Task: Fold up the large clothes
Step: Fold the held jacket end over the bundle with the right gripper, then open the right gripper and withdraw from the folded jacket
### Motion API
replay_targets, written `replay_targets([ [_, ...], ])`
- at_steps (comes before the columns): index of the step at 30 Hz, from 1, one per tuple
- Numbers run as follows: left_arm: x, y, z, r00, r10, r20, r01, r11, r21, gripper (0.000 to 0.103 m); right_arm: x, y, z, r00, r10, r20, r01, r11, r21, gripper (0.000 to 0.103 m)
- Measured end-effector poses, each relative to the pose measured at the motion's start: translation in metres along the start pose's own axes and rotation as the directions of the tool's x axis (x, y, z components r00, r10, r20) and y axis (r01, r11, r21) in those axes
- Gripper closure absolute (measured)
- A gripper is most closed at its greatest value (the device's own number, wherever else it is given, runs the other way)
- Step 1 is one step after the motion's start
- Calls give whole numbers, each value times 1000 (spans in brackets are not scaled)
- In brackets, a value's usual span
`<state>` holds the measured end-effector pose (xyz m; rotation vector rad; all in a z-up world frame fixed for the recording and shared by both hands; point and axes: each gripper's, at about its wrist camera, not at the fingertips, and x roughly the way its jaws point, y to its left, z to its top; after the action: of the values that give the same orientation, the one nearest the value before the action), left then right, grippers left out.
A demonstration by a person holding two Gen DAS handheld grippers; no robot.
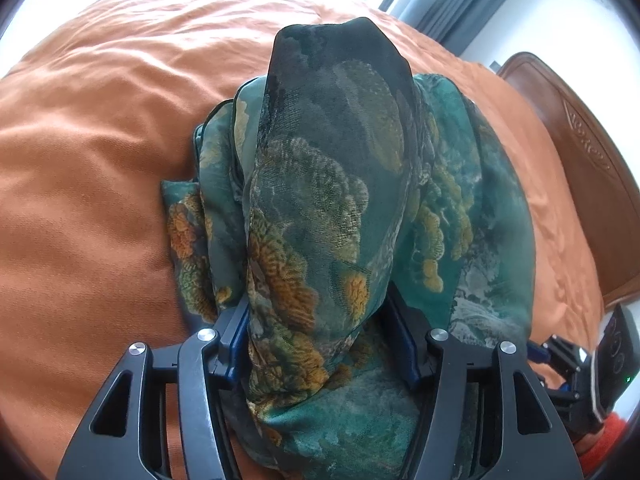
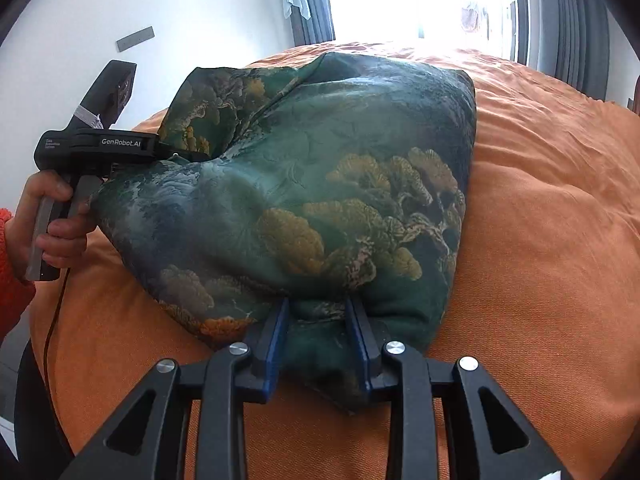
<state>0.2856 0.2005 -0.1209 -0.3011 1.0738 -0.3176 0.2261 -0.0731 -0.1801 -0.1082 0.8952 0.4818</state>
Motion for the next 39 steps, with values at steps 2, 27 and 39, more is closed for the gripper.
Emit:
replay_targets([
  [2,-1,-5,-1,1000,19,0,-19,1000,-2,41,-7,1,-4,1000,-11,11,11,1000,7,73],
  [27,-133,-53,-117,887,404,223,-389,915,-110,4,-134,-16,-141,946,-321,49,313,941,125,24],
  [39,-130,-48,-139,860,493,133,-478,869,-130,1,-153,-4,-130,952,-295,85,285,951,119,22],
])
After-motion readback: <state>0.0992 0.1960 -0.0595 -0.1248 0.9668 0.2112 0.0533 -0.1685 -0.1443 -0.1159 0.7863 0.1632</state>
